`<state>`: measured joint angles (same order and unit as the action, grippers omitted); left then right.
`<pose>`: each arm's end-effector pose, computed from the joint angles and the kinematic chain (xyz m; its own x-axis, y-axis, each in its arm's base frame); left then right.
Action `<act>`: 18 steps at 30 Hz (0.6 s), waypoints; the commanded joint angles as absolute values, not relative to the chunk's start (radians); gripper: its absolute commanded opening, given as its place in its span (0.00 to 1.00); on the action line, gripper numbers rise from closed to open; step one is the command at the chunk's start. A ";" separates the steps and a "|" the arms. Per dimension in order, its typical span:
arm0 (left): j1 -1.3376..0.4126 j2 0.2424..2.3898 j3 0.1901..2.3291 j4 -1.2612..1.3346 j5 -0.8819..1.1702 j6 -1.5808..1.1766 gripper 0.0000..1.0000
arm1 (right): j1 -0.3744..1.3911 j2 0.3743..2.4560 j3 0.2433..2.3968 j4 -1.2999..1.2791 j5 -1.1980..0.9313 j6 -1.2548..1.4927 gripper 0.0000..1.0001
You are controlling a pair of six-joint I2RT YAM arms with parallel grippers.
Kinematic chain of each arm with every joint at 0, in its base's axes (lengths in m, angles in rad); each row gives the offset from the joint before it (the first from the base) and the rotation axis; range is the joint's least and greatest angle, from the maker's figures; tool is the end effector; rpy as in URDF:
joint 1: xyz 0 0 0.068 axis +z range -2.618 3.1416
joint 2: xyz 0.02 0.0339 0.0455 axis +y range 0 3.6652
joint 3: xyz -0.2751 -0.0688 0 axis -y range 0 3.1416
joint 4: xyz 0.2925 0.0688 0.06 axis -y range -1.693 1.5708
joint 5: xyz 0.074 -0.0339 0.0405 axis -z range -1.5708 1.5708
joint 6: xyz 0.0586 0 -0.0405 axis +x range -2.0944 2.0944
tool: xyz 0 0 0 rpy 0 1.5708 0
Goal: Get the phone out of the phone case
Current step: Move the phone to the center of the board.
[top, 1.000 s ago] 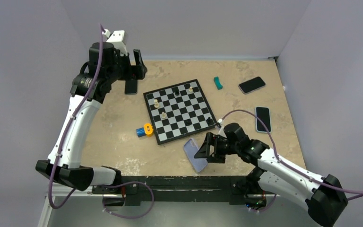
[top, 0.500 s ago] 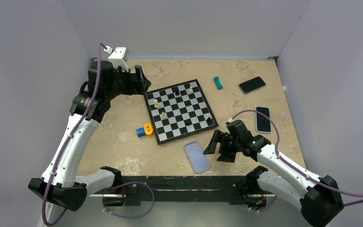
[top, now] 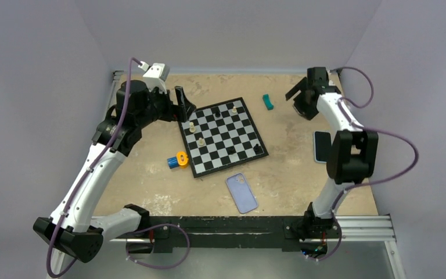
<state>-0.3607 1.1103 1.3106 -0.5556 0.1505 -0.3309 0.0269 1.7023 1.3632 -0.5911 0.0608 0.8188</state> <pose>0.2740 -0.1127 0.4310 -0.4639 -0.1683 -0.8697 0.3486 0.8679 -0.3539 0.4310 0.0080 0.2393 -0.5406 0.7147 -0.4438 0.5918 0.6980 0.4032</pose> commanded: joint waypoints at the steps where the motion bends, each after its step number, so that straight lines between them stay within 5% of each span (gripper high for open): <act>1: -0.380 1.096 1.313 -0.498 0.174 -0.348 0.94 | 0.003 1.907 1.649 -0.671 0.298 0.924 0.93; 6: -0.380 1.075 1.309 -0.491 0.177 -0.351 0.94 | -0.033 2.139 1.888 -0.804 0.405 0.970 0.97; 18: -0.382 1.091 1.306 -0.480 0.228 -0.379 0.93 | -0.052 2.300 2.003 -0.743 0.453 0.928 0.97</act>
<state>-0.3801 1.0946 1.3106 -0.5308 0.2001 -0.3595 -0.0528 2.2982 1.9030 -0.7372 0.3885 0.9337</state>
